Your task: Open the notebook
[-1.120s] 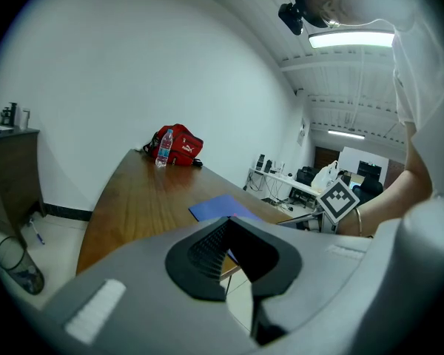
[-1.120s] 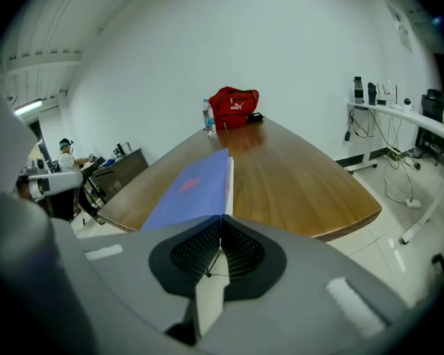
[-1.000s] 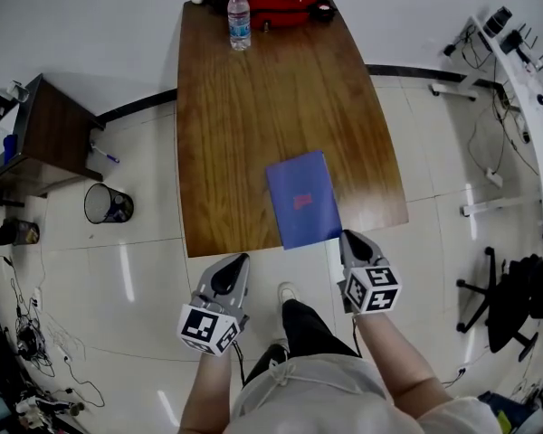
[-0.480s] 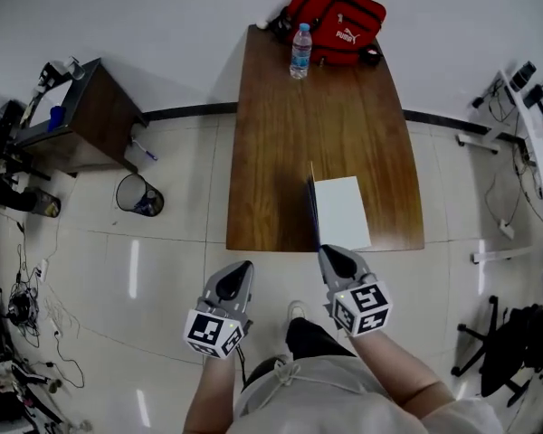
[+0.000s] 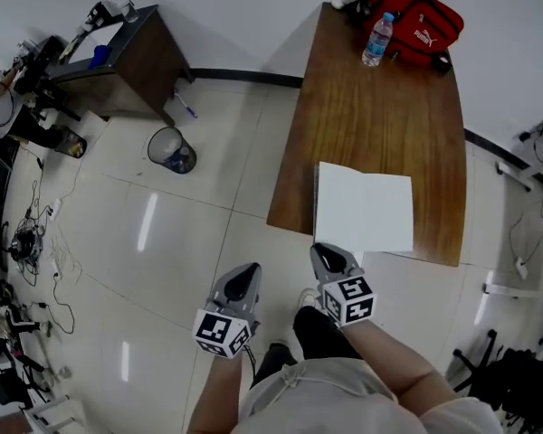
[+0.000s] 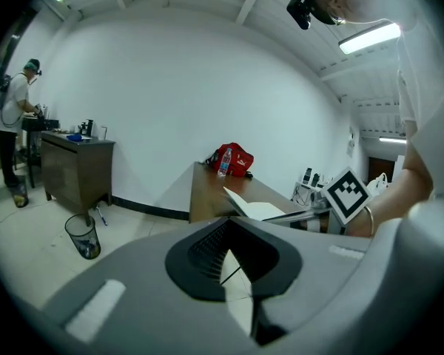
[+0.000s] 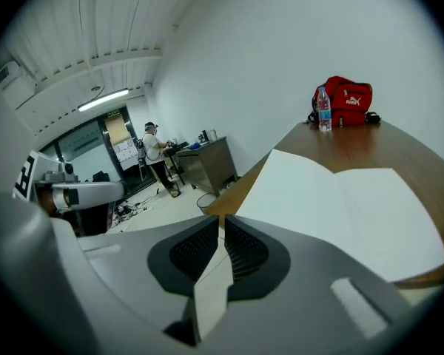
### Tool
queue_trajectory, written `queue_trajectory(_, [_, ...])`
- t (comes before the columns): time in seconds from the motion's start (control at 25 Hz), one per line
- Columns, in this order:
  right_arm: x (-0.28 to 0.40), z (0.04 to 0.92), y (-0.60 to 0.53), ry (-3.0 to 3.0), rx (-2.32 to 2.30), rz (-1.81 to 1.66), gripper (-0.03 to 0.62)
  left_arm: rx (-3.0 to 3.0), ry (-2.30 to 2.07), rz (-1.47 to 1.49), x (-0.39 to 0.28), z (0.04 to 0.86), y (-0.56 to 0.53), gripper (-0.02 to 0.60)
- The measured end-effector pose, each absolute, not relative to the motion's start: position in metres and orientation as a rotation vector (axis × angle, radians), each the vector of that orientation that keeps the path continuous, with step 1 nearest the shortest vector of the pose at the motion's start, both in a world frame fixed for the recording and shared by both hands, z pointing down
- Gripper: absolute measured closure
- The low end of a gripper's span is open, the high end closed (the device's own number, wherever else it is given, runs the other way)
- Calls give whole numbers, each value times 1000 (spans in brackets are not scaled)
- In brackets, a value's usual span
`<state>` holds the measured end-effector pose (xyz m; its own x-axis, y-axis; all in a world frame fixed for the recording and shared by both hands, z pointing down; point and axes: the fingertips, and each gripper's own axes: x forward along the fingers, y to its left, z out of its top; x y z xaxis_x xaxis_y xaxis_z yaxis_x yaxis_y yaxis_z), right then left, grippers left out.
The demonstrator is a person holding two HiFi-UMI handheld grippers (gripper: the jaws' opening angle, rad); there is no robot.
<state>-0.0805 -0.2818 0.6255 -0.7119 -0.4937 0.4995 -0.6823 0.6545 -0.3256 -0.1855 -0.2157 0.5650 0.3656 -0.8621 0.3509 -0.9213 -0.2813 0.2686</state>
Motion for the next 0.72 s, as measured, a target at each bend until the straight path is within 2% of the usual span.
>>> queue_trajectory(0.28, [-83,650,-267,-2503,962,742,549,2219,-1528,167,-197,575,-198,575])
queue_trajectory(0.48, [-44,588,-262,-2569,1167,598,588,2325,-1494,135,-193,549,-191,575])
queue_trajectory(0.72, [24,489,-229,-2590,1472,295,588,2532,-1449,33,-171,471,-177,575])
